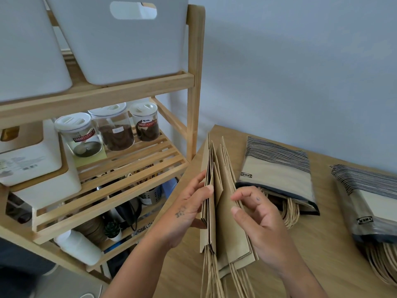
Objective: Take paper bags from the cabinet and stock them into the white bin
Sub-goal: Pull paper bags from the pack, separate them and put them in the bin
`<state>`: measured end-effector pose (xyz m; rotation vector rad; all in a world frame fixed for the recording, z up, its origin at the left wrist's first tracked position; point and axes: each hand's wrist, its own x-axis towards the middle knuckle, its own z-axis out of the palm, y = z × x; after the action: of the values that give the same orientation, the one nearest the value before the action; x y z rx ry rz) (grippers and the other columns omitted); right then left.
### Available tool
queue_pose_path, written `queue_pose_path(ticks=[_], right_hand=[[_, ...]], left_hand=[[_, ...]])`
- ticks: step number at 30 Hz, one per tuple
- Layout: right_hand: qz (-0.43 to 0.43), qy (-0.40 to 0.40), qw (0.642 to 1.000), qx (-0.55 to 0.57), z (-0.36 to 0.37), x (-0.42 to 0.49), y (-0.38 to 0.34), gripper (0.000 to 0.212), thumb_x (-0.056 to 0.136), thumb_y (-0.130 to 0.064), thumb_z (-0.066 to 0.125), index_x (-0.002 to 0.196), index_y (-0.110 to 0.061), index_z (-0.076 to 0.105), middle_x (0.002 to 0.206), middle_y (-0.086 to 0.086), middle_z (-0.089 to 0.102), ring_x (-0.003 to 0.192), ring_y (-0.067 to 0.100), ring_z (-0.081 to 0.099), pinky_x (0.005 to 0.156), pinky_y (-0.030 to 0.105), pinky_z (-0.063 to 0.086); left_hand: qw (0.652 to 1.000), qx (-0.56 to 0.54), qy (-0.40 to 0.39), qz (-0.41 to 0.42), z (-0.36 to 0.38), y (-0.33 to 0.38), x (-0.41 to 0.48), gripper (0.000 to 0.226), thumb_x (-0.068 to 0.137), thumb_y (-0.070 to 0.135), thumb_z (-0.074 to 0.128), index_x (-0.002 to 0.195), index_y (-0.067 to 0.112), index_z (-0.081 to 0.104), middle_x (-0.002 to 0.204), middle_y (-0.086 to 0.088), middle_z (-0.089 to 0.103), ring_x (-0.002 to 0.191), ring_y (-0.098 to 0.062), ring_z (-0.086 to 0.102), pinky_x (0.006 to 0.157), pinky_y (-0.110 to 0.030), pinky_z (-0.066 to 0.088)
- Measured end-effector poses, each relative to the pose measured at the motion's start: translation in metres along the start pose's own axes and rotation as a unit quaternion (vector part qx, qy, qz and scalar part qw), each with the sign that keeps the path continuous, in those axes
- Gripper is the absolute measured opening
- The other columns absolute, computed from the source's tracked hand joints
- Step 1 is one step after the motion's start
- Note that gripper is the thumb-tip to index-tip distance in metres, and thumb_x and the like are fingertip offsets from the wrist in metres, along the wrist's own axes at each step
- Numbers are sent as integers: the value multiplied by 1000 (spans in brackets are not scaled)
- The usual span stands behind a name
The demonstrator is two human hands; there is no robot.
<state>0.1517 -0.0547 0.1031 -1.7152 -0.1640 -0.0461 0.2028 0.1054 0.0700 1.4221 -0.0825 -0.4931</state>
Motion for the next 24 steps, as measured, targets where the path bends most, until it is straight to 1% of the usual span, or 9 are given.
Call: queue_pose_path(ticks=[3,5,8,11,15,17,19,21,24], right_hand=[[5,5,1000,-3,0,-1,2,20,89,-9,55,78,-25,62,59,7,39,50,18,27,47,31,20],[12,11,1000,1,1,-1,2,13,86,-17,55,78,-25,62,57,10,35,50,22,25,49,36,19],[14,15,1000,7,2,-1,3,10,82,-21,54,78,-25,62,57,10,34,50,22,24,48,33,18],[21,15,1000,3,0,-2,4,21,90,-8,54,79,-24,62,56,7,32,46,13,24,44,24,19],[19,15,1000,-8,1,-2,0,11,82,-21,55,78,-28,62,57,4,35,47,10,27,46,23,23],[19,25,999,-11,-1,-3,1,12,84,-19,57,77,-28,61,59,3,38,50,13,28,48,25,24],[24,33,999,-10,-3,-4,1,12,86,-19,58,77,-26,62,62,3,42,55,17,32,52,26,27],[26,34,999,-6,-3,-5,0,5,79,-30,59,78,-26,62,64,-2,47,58,16,35,55,28,29],[20,34,999,-4,-3,-4,1,21,68,-42,68,78,-25,61,65,-13,52,57,18,37,57,32,32]], left_hand=[[1000,2,5,0,-1,-1,1,70,66,62,58,133,54,36,144,3,44,133,-25,42,94,-57,48],[1000,1,8,-3,-2,-3,1,70,66,63,59,132,55,37,145,3,43,134,-26,41,93,-53,51],[1000,5,10,-6,-2,-3,-1,72,65,65,58,132,56,35,147,4,40,136,-27,37,81,-38,52],[1000,16,9,-7,0,1,-3,74,63,67,55,133,57,33,148,13,36,135,-18,38,79,-31,51],[1000,4,-13,4,2,0,-1,67,73,62,52,136,53,32,146,14,40,133,-17,42,93,-45,52],[1000,-8,-18,3,2,-2,-1,68,73,62,53,137,51,33,149,11,36,137,-19,37,93,-50,51],[1000,-17,-21,1,2,-4,-1,72,70,62,55,138,49,33,151,8,33,139,-21,33,90,-50,53],[999,-24,-26,3,2,-4,0,73,70,62,56,138,48,34,151,8,33,139,-22,32,89,-51,53],[999,-20,-29,-4,2,-4,1,76,67,64,57,138,47,34,151,7,33,139,-23,33,90,-50,53]])
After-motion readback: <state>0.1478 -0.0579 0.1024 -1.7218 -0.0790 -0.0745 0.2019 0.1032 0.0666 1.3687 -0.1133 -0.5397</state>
